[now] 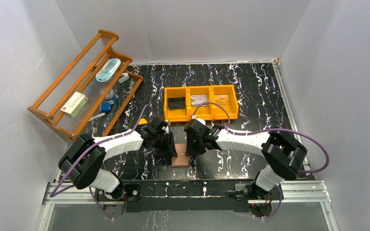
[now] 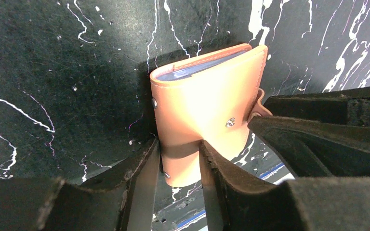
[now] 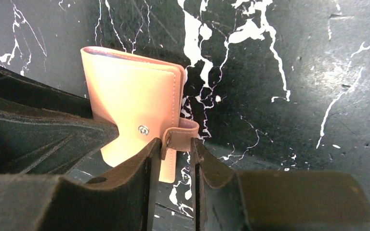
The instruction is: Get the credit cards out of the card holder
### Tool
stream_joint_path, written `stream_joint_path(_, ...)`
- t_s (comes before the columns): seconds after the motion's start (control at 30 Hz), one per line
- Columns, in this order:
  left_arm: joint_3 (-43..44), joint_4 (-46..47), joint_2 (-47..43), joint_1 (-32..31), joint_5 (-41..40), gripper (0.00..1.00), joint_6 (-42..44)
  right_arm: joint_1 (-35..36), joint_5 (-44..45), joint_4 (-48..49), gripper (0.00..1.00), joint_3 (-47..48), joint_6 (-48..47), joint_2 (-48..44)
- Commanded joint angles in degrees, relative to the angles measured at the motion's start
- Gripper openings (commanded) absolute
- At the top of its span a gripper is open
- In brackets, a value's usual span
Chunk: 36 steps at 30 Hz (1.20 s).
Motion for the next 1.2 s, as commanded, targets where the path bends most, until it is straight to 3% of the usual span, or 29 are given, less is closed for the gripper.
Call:
stream_joint_path(0.0,0.0,-1.4,-2.3,-0.2,-1.4,0.35,0.6,1.0,-0.8,-1.8,0.37,2.6,0.1,0.9)
stream_joint_path(0.13,0.3,-1.6,-2.4,-0.3,-1.6,0.35,0.6,1.2,-0.1,-2.5,0.34,2.7,0.3,0.6)
stream_joint_path(0.33,0.6,-2.1,-2.4,-0.2,-1.9,0.35,0.6,1.3,3.4,-4.3,0.12,2.0,0.8,-2.5)
stream_joint_path(0.53,0.6,-3.0,-3.4,-0.3,-2.8,0.36,1.0,0.6,3.7,-1.9,0.05,-3.3,2.5,-5.9)
stream_joint_path(0.6,0.9,-3.5,-3.7,-0.3,-3.0,0.36,1.3,0.2,2.9,0.3,0.05,-5.9,3.7,-6.9)
stream_joint_path(0.87,2.3,-4.3,-4.1,-0.3,-2.0,0.38,2.3,-4.1,-2.6,9.9,0.29,-12.2,4.9,-9.5)
stream_joint_path(1.07,3.0,-4.3,-3.8,-0.3,-1.1,0.4,2.8,-5.6,-7.8,15.8,0.37,-14.1,5.8,-9.3)
stream_joint_path(1.17,3.3,-4.3,-3.3,-0.3,-0.7,0.41,2.8,-6.1,-8.1,17.4,0.35,-14.9,6.2,-8.9)
